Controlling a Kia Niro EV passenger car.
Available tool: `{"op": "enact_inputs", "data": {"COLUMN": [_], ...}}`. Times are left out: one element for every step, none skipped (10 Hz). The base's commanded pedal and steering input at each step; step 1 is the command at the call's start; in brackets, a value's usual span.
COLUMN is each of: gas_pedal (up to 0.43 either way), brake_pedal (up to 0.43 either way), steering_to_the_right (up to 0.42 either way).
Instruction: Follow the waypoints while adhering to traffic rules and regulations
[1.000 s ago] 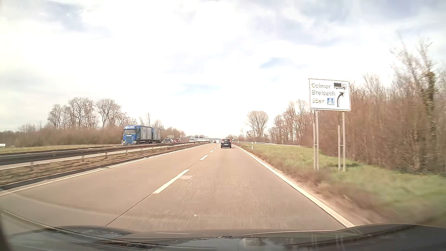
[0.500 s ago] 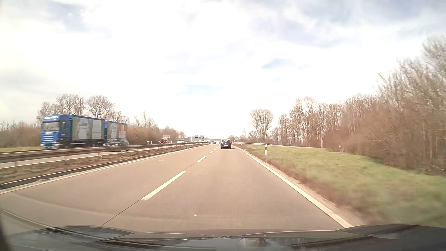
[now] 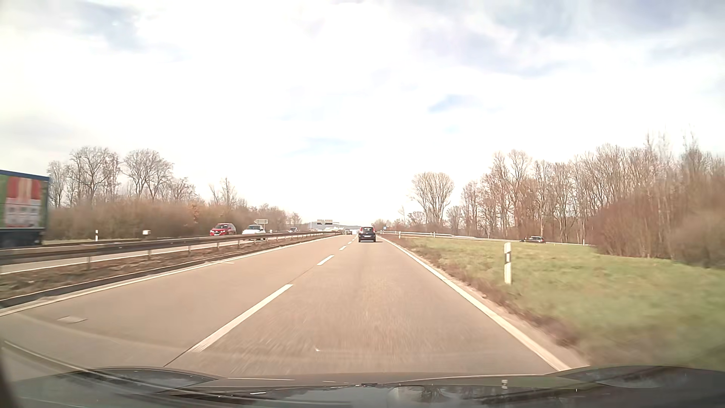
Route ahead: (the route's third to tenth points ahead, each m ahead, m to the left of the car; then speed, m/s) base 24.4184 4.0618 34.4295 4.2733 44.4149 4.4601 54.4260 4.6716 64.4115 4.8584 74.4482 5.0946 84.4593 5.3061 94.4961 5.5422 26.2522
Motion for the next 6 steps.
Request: {"op": "enact_inputs", "data": {"gas_pedal": [0.26, 0.26, 0.26, 0.26, 0.26, 0.26], "brake_pedal": [0.0, 0.0, 0.0, 0.0, 0.0, 0.0], "steering_to_the_right": [-0.001, -0.001, -0.001, -0.001, -0.001, -0.001]}}
